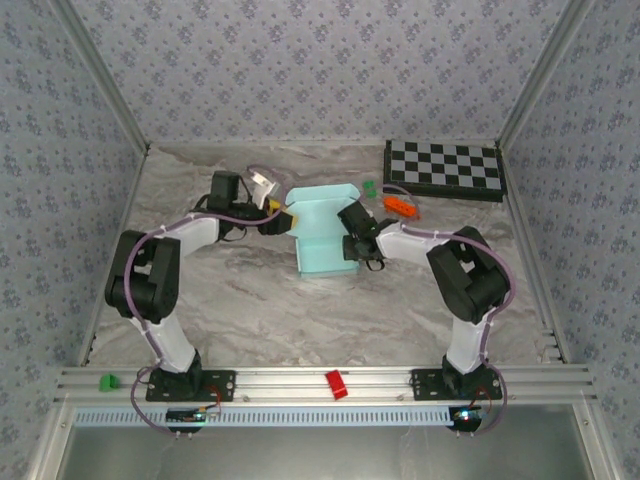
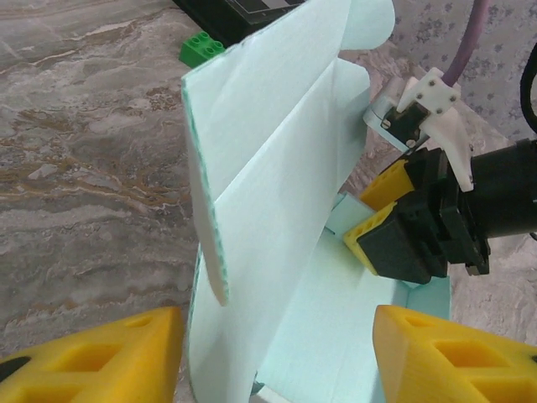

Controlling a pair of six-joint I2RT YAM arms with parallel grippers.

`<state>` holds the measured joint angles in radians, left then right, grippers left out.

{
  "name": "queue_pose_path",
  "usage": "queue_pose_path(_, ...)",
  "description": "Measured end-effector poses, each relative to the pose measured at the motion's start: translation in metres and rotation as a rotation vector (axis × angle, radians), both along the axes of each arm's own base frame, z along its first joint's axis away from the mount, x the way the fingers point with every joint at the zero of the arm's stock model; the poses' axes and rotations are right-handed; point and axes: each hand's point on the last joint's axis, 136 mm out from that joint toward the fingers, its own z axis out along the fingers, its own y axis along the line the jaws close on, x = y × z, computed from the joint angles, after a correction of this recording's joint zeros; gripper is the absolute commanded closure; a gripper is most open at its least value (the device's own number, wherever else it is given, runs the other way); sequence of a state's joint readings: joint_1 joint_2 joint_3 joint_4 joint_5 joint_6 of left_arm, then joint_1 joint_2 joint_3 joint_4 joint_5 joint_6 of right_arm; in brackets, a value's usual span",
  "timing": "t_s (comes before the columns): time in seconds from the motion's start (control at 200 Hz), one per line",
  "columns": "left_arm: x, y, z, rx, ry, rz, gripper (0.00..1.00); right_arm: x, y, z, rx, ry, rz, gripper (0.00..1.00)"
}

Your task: Fold the paper box

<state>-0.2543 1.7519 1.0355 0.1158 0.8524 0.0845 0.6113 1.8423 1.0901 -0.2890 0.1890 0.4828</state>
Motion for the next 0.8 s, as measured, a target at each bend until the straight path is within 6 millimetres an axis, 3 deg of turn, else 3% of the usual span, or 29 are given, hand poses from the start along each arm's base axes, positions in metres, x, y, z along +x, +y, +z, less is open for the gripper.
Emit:
queue_pose_path(0.2,0.001,0.007,0.017,0.009,-0.051,0.039,0.36,-0.007,0.003,0.003,0.029,0.007,0.016,0.44)
queue_pose_path(0.395,0.005,0.021,0.033,0.030,-0.095,0.126,0.32,-0.012,0.001,0.014,0.055,-0.010,0.008,0.33)
queue_pose_path(0.635,0.005,0.040,0.056,0.049,-0.162,0.221,0.30,-0.014,0.000,0.025,0.077,-0.039,0.004,0.33)
queue_pose_path(0.8,0.013,0.053,0.061,0.072,-0.174,0.306,0.29,-0.016,-0.002,0.027,0.084,-0.057,0.013,0.33)
